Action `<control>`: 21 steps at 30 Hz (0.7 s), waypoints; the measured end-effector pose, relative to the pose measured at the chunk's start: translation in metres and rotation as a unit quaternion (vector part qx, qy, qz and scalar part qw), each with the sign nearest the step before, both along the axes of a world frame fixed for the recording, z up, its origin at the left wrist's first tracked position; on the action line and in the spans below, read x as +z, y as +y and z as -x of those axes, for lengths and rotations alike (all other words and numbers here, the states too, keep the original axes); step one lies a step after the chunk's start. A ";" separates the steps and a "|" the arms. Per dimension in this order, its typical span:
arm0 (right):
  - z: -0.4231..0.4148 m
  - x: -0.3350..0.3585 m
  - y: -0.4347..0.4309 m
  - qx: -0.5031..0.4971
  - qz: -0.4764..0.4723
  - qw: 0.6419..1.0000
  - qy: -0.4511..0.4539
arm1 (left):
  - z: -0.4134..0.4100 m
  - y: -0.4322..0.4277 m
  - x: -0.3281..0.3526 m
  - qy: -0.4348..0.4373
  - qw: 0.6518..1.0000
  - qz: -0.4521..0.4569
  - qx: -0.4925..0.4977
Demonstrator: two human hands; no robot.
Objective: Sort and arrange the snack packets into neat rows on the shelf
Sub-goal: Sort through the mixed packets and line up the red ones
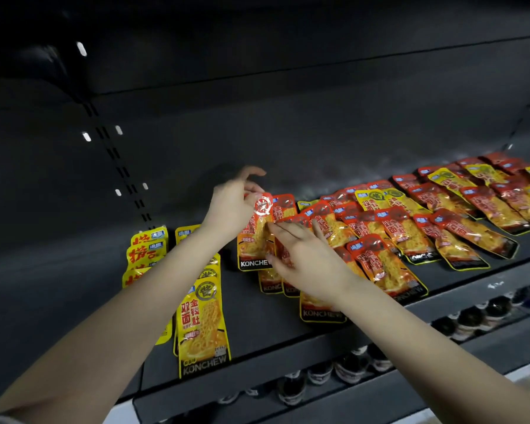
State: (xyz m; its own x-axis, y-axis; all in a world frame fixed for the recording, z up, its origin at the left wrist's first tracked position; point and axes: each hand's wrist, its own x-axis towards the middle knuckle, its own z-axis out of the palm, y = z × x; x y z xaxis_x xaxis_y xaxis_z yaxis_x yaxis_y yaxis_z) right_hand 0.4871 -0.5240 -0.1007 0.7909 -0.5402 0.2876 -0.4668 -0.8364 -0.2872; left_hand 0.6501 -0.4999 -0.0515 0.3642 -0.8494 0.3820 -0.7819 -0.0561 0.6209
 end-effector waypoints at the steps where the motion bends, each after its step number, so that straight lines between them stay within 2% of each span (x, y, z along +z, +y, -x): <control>1: 0.000 0.002 -0.002 0.000 -0.002 1.000 0.002 | -0.001 -0.002 0.001 0.005 1.000 0.002 0.002; 10: 0.016 0.007 -0.024 -0.009 0.009 0.999 -0.036 | 0.010 -0.027 0.006 0.093 0.995 0.023 0.007; 21: 0.112 0.012 -0.066 -0.108 0.011 0.994 0.013 | 0.104 -0.100 0.000 0.156 0.986 0.022 -0.059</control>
State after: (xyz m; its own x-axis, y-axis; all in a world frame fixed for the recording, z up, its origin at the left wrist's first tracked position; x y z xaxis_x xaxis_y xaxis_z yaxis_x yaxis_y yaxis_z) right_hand 0.3751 -0.5899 -0.0886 0.6643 -0.6923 0.2819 -0.6439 -0.7215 -0.2545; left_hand 0.5462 -0.6003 -0.0516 0.3691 -0.8782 0.3041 -0.5513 0.0566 0.8324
